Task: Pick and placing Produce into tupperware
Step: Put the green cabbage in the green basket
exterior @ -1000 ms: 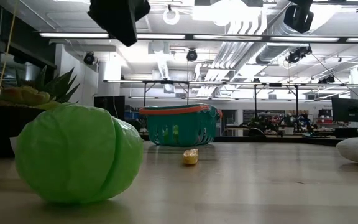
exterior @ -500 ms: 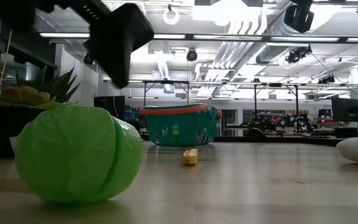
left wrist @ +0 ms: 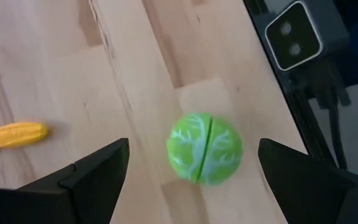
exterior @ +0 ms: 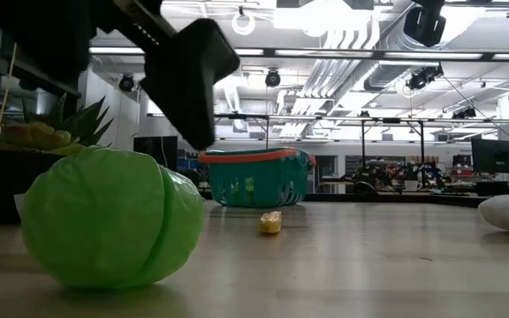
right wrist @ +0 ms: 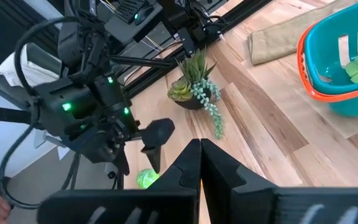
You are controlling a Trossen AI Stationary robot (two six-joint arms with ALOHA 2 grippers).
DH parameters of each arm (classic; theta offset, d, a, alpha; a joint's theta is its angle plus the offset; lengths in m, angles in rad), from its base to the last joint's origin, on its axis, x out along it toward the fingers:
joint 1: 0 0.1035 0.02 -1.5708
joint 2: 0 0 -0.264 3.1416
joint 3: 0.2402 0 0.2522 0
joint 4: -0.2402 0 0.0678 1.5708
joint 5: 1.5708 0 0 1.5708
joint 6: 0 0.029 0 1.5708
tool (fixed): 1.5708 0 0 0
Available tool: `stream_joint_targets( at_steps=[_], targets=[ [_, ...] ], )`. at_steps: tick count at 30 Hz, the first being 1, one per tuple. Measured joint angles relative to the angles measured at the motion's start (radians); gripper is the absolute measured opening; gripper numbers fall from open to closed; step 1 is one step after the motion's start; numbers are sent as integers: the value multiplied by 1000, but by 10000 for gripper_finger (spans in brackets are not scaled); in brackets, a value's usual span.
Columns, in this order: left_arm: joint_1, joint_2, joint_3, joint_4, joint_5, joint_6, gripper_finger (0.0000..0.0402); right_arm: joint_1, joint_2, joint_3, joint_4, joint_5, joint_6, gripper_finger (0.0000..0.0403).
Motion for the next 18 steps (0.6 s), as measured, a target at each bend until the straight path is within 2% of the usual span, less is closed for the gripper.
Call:
stream_joint_targets(
  at_steps=[18],
  targets=[
    [-1, 52, -1, 28, 24, -1, 347, 0, 0, 0, 2, 0, 0, 1]
  ],
)
